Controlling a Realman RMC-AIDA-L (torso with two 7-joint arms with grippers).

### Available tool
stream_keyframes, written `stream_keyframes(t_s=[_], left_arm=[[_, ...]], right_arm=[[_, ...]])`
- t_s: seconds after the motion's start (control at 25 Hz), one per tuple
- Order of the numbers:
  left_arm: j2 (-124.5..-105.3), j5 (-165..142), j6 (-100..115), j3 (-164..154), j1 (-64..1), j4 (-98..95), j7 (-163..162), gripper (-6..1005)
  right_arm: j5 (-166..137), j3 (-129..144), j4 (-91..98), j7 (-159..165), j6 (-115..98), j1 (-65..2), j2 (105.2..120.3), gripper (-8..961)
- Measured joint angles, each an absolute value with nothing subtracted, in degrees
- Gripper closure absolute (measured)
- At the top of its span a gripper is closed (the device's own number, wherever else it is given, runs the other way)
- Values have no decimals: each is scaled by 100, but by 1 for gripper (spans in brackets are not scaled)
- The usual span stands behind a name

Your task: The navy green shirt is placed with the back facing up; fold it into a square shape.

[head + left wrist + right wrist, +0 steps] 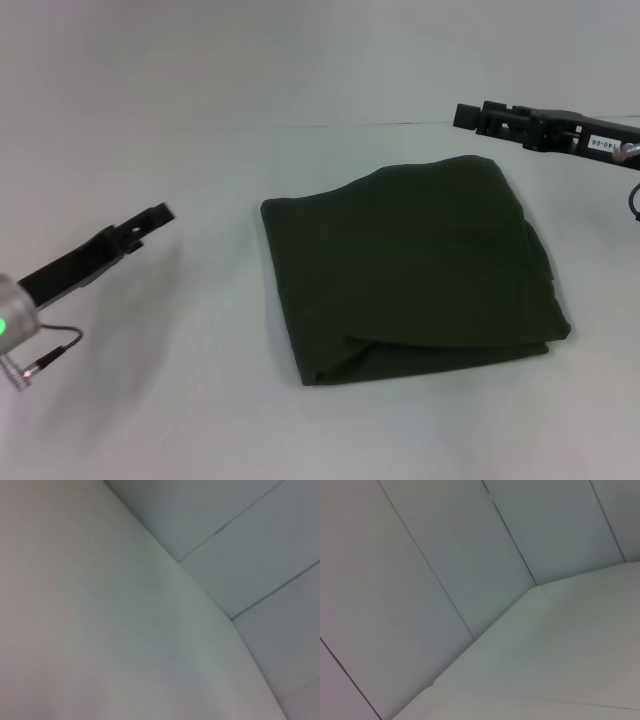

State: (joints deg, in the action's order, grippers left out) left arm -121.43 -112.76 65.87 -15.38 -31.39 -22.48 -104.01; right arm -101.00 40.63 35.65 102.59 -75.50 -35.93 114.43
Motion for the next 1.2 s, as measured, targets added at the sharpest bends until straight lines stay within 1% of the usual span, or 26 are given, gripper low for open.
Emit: stream_keyframes(t_s=[0.24, 0.4, 0.6, 1.2], left_arm=[[-12181, -11274, 6348, -1936, -3456, -2188, -10365, 114], [-12279, -11276, 5993, -2323, -3631, -2179, -10329, 113], [-12384, -11263, 5583, -2562, -3860, -2105, -10329, 113], [-12418, -11231, 4941, -2702, -4351, -1641, -9983, 114]], right_arm=[[-10104, 4160, 3568, 10226, -7538, -3686, 11456, 188], [-10107, 4272, 3569, 10190, -7537, -3697, 11473, 135], [-10107, 4287, 3569, 10179, -7537, -3687, 11487, 147], [-10074, 4236, 3569, 10178, -7539, -3678, 11509, 150]])
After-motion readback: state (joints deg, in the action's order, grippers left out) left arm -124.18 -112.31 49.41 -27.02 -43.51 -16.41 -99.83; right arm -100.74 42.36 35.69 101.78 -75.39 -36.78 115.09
